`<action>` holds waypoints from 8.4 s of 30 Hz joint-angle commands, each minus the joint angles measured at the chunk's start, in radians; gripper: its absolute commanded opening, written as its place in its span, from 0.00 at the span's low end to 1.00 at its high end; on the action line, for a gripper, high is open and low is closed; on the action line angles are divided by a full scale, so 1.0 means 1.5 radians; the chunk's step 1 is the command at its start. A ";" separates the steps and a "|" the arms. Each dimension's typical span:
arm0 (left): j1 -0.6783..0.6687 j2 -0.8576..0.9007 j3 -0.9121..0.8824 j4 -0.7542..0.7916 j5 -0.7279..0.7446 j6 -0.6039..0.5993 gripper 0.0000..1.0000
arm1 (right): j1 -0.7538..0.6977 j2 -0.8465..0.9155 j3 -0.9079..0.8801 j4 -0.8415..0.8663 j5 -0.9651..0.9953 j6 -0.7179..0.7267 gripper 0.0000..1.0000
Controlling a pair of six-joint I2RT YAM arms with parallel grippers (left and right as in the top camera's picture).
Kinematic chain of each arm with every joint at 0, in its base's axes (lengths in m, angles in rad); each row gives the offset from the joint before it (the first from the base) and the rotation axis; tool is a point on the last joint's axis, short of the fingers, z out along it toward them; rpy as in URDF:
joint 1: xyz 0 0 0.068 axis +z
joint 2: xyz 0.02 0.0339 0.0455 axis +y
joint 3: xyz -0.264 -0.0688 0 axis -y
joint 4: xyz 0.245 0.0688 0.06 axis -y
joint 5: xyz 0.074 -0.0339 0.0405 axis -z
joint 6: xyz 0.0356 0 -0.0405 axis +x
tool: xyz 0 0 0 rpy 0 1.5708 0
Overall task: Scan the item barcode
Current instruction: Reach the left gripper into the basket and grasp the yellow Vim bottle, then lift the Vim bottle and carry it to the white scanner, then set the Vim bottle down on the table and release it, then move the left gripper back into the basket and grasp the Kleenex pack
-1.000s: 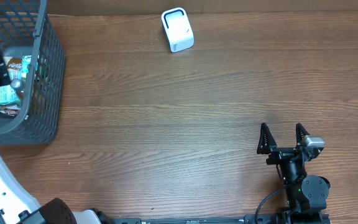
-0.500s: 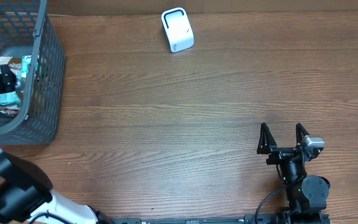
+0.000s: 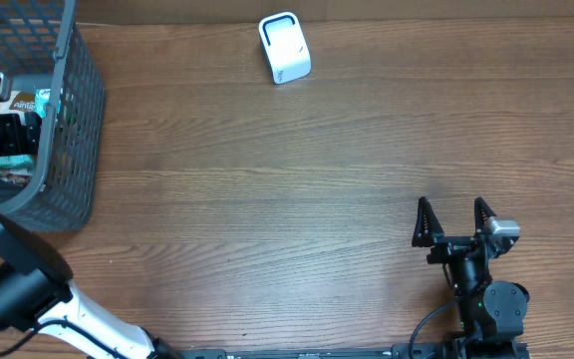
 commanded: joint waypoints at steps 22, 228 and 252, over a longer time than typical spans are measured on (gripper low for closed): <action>-0.043 0.057 0.009 -0.007 -0.085 -0.013 0.77 | -0.003 -0.005 -0.007 0.004 0.000 -0.003 1.00; -0.231 -0.198 0.248 -0.003 -0.347 -0.567 1.00 | -0.003 -0.005 -0.007 0.004 0.000 -0.003 1.00; -0.055 0.137 0.248 0.050 -0.029 -0.062 0.99 | -0.003 -0.005 -0.007 0.004 0.000 -0.003 1.00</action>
